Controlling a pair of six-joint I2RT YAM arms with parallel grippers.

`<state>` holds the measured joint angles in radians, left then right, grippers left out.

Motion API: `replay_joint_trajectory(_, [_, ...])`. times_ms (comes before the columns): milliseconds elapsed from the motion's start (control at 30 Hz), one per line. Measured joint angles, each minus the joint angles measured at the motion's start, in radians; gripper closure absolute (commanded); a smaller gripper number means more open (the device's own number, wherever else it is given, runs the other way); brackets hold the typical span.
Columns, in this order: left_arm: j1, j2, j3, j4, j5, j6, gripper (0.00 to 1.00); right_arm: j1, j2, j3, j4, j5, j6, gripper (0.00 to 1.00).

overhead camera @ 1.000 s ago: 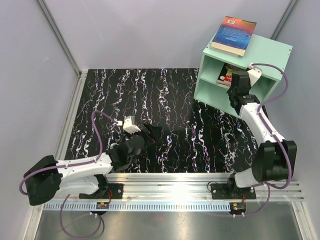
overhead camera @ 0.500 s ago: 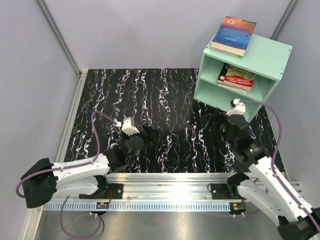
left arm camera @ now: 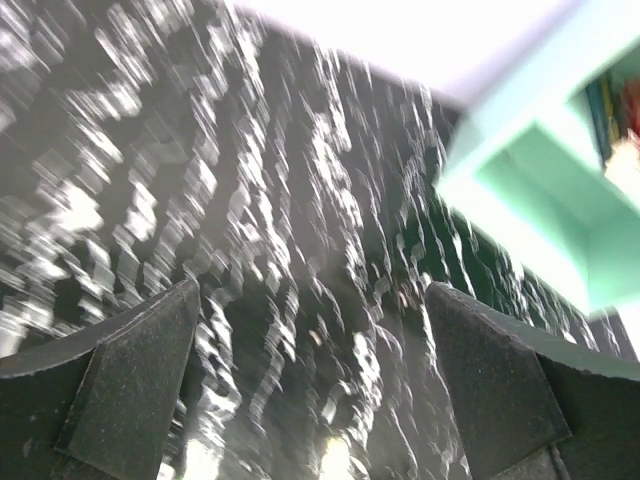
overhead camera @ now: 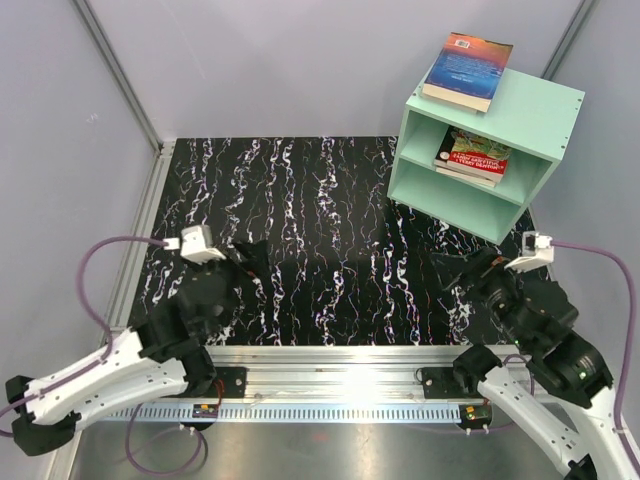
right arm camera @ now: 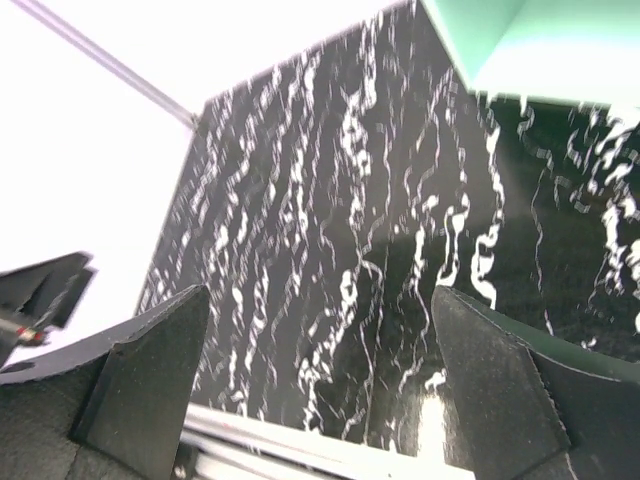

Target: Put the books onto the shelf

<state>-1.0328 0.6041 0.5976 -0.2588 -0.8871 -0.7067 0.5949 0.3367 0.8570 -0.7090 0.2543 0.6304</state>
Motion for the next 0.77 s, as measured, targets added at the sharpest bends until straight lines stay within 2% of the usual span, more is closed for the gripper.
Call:
replay_joint_trajectory(167, [0.0,-0.115,0.137,-0.025,-0.071,0.238,0.01,0.0,-0.005,0.077,-0.03,0.047,-0.009,0.0])
replay_joint_trajectory(367, [0.0,-0.104,0.298,-0.05,-0.097,0.393,0.01,0.0,-0.037,0.085,-0.076,0.079,-0.014,0.0])
replay_joint_trajectory(567, [0.0,-0.102,0.308,-0.108,-0.077,0.482,0.01,0.0,-0.102,0.077,-0.085,0.121,0.003,0.0])
replay_joint_trajectory(767, [0.0,-0.154,0.264,-0.142,-0.068,0.525,0.01,0.0,-0.193,-0.01,-0.047,0.112,-0.005,0.0])
